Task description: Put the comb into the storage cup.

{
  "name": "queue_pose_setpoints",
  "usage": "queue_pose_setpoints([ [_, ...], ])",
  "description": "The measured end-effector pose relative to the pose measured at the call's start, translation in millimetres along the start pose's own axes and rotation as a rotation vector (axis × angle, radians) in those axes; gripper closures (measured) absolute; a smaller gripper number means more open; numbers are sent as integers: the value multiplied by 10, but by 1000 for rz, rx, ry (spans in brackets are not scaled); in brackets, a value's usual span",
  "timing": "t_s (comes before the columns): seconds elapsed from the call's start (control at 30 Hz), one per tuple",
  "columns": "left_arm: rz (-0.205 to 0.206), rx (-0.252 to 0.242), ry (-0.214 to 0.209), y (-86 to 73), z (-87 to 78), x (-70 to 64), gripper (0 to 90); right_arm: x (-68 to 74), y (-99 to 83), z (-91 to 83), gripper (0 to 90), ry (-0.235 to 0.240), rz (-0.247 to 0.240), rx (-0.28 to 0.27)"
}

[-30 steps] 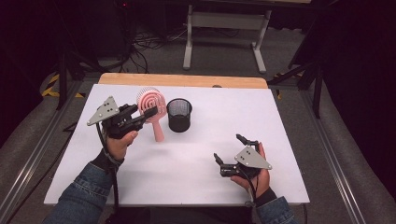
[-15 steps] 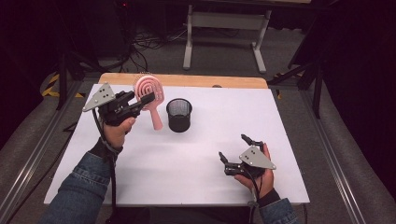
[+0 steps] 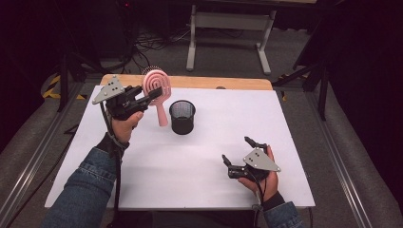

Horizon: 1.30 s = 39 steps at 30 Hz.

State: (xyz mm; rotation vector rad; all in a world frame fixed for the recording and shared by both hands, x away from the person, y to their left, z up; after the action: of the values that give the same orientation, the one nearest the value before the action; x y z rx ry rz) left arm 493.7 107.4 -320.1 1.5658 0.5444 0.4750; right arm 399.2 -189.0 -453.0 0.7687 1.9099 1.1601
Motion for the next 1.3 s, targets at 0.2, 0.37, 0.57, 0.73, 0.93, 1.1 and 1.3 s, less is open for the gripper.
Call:
queue_pose_setpoints([
  [0.2,-1,-8,3,70,61,55,636,11,3,3,60,3,-1,-1],
  [0.37,0,-13,5,132,132,104,636,10,-2,8,60,7,0,-2],
  [0.57,16,-4,3,166,201,93,636,7,-1,7,62,-3,4,1],
  [0.73,14,1,7,181,301,120,636,13,2,6,62,1,5,-1],
  [0.93,12,-5,-2,200,389,103,636,14,6,0,63,4,8,-3],
  [1.1,26,8,-2,231,473,68,636,21,10,1,64,8,6,-5],
  [1.3,34,28,-7,258,588,27,636,26,13,-2,65,13,10,-7],
])
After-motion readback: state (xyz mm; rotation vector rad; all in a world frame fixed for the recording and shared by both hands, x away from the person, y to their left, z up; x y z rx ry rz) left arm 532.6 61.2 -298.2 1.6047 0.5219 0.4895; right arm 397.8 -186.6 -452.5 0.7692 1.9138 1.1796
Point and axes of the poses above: each handheld gripper's, and its own axes: z roughly forward along the jaws, y roughly out of its top, x roughly to its left, the point moved 8 cm from there along z, roughly forward along the jaws, and after that the axes turned 3 degrees about x, right-handed, at the moved point
